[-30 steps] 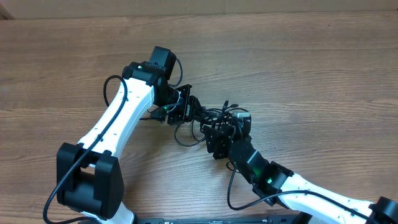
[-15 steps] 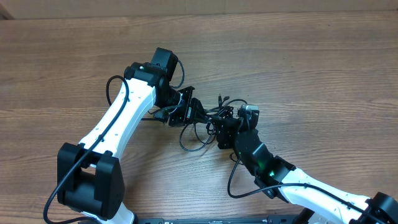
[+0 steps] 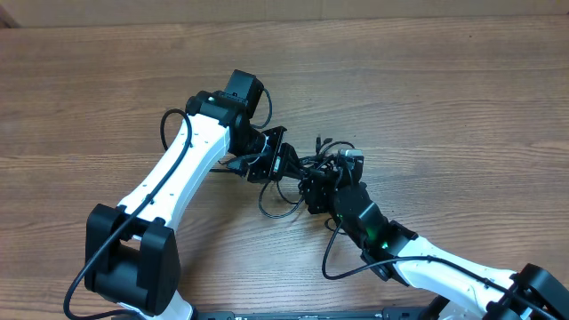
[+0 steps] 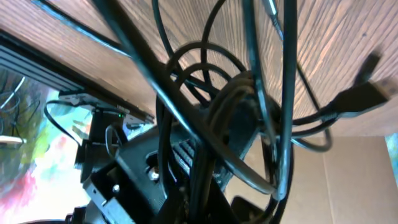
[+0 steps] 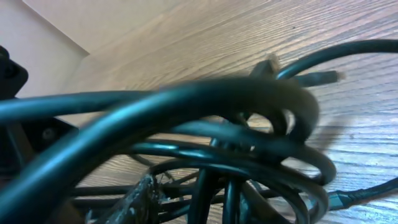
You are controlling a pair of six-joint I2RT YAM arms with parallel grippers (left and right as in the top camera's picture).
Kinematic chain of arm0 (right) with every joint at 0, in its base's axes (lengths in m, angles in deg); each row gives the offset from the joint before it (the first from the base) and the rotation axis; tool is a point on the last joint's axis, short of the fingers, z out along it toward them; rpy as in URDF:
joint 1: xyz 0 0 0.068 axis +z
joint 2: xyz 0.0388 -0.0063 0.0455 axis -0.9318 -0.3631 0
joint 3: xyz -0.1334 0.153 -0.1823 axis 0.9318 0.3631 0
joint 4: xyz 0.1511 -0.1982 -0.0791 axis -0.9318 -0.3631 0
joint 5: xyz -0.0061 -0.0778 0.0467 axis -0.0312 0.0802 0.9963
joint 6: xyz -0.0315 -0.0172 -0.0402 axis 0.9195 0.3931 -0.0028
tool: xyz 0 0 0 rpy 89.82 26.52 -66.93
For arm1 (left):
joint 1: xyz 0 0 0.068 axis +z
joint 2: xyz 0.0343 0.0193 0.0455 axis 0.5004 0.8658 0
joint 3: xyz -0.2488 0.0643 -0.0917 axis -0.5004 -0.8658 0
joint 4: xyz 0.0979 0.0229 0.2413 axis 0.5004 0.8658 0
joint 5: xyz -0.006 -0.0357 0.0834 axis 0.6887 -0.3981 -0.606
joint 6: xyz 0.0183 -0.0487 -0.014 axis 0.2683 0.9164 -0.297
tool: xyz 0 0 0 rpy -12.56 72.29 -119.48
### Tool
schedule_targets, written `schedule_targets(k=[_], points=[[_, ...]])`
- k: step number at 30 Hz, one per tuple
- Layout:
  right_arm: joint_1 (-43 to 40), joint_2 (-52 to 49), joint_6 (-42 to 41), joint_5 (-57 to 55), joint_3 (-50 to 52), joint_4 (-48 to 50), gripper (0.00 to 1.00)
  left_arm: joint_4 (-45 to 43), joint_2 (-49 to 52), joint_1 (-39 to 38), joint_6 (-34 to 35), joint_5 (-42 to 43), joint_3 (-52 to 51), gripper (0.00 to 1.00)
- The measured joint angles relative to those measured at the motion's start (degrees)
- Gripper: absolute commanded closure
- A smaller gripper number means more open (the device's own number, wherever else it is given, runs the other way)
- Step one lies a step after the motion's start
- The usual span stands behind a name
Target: Untangle cables
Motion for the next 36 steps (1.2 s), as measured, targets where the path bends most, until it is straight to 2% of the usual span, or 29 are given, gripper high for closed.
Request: schedule_targets(k=[3,8,12,19,28,35,36], points=[[-0.1,-0.9,-0.1,0.3,0.0,0.2,0.96,-0.5,0.0,0.0,0.0,0.5,0.0,0.96],[-0.3,-1.3,-0.5,1.7,0.0,-0.1,0.96,-3.5,0.0,0.8,0.0,0.2,0.0,0.96],[-0.3,-1.3,-0.5,5.4,0.0,-0.9,0.96,-4.0,0.0,3.0,0.0,-3.2,0.0,0.96],[-0.3,-1.2,-0.5,20.7,0.0,-2.0,0.96,-3.7,0.0,9.2,0.0,-12.9,0.0,0.96],[-0.3,-0.1,-0.3,36.6,0.0,-11.7,0.96,-3.9,0.0,14.1,0.0,-20.9,0.0,0.96],[-0.3,0.0,0.5,48.6,0.0,-13.7,0.96,-4.3,0.0,16.2,0.3,-26.6,0.0,0.96],[-0.3,0.0,0.5,49.0,0.0,-14.2,0.94,-4.2,0.0,16.2,0.3,-27.0,0.0,0.96]])
